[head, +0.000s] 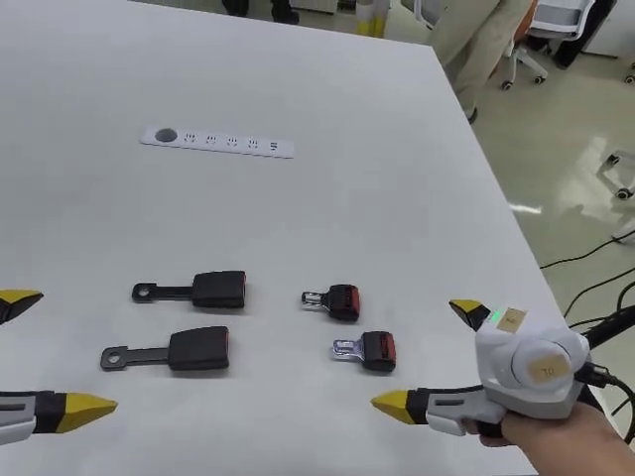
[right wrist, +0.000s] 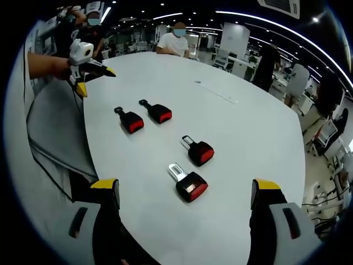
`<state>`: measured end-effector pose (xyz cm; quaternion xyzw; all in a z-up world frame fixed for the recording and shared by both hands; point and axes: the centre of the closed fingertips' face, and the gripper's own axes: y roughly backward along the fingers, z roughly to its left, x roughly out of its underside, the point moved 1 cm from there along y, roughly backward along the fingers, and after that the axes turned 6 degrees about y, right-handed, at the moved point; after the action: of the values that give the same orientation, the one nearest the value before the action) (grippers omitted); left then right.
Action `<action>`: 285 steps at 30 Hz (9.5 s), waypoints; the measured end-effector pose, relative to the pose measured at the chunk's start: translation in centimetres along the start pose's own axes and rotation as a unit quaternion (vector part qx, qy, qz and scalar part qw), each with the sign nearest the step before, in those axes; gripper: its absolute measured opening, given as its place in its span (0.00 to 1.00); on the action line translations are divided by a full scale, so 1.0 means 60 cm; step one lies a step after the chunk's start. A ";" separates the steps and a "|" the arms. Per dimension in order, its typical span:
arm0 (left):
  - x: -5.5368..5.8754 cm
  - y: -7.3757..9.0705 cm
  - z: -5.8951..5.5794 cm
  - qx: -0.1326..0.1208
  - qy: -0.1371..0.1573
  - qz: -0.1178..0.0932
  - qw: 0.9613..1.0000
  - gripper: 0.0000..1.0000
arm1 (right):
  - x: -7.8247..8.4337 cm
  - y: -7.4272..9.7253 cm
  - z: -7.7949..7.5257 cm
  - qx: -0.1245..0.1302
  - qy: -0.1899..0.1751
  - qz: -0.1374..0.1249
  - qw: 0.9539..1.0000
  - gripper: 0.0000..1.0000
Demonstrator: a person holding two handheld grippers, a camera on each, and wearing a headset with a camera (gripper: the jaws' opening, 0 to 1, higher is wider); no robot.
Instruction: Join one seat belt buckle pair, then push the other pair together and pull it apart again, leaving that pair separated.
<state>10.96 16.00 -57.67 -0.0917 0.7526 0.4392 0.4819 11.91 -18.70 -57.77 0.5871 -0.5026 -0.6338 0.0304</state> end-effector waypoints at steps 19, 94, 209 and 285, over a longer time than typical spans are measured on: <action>0.012 0.002 0.016 -0.009 0.003 0.003 1.000 1.00 | 0.002 0.001 0.007 -0.009 0.002 0.018 1.000 0.89; -0.006 -0.119 -0.035 0.099 -0.155 0.107 0.977 0.59 | 0.026 -0.070 0.002 -0.127 0.150 0.067 0.978 0.54; 0.061 -0.235 -0.057 0.213 -0.275 0.224 0.910 0.34 | 0.054 -0.188 0.063 -0.281 0.258 0.121 0.916 0.33; 0.065 -0.237 -0.057 0.208 -0.297 0.244 0.899 0.32 | -0.067 -0.279 0.178 -0.283 0.248 0.072 0.923 0.30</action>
<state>14.69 6.05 -68.45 0.3320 0.6476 0.3837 0.5685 14.11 -1.50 -68.27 0.6548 -0.3192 -0.5798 0.3649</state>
